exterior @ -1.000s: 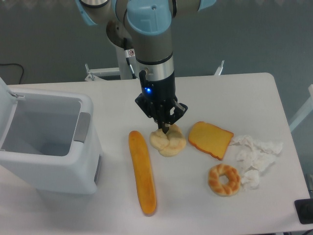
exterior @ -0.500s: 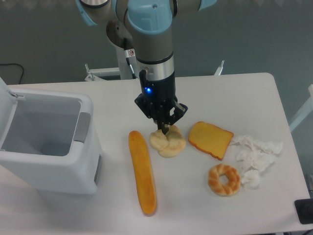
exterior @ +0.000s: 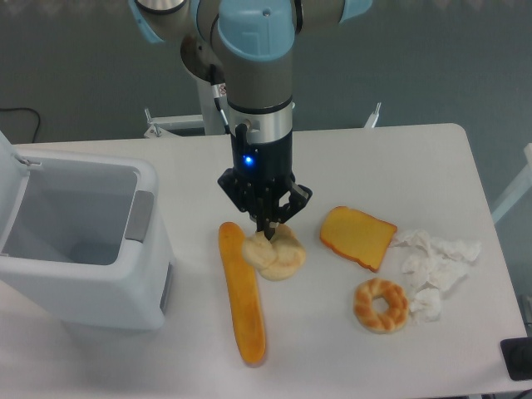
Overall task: Place the round bread in the trash can
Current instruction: 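Lower the gripper onto the pale round bread roll and close it, then lift the held round roll and carry it over the white trash bin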
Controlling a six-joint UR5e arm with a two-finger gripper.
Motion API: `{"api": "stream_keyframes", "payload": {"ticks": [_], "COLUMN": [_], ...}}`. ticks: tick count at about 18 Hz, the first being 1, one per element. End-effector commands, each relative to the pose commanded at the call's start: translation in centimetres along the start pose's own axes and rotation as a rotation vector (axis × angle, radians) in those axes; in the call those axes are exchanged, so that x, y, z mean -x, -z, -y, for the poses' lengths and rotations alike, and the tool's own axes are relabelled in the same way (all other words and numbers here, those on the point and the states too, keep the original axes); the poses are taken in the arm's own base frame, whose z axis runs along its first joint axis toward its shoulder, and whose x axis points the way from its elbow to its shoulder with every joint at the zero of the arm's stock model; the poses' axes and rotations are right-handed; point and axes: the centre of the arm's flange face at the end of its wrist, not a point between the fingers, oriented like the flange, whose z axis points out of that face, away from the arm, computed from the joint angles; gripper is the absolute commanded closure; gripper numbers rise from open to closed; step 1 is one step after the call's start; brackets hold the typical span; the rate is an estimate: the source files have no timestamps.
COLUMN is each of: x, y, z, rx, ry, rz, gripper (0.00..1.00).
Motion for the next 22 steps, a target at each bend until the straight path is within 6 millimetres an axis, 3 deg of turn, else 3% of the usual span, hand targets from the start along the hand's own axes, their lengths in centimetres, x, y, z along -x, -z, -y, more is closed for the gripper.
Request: {"api": "stream_keyframes", "payload": {"ticks": [5, 8, 12, 17, 22], "x": [-0.6, -0.7, -3.5, -5.4, -10.3], "y": [2.4, 4.9, 6.0, 9.0, 9.6], "z": [-0.1, 0.5, 1.7, 2.5, 4.7], "rx": [-0.028, -0.078, -0.105, -0.199, -0.261], "ry": [0.137, 0.196, 0.251, 0.263, 0.187], "rz": [0.021, 0.052, 0.036, -0.043, -0.160], "gripper": [0.97, 0.97, 0.97, 0.97, 0.97]}}
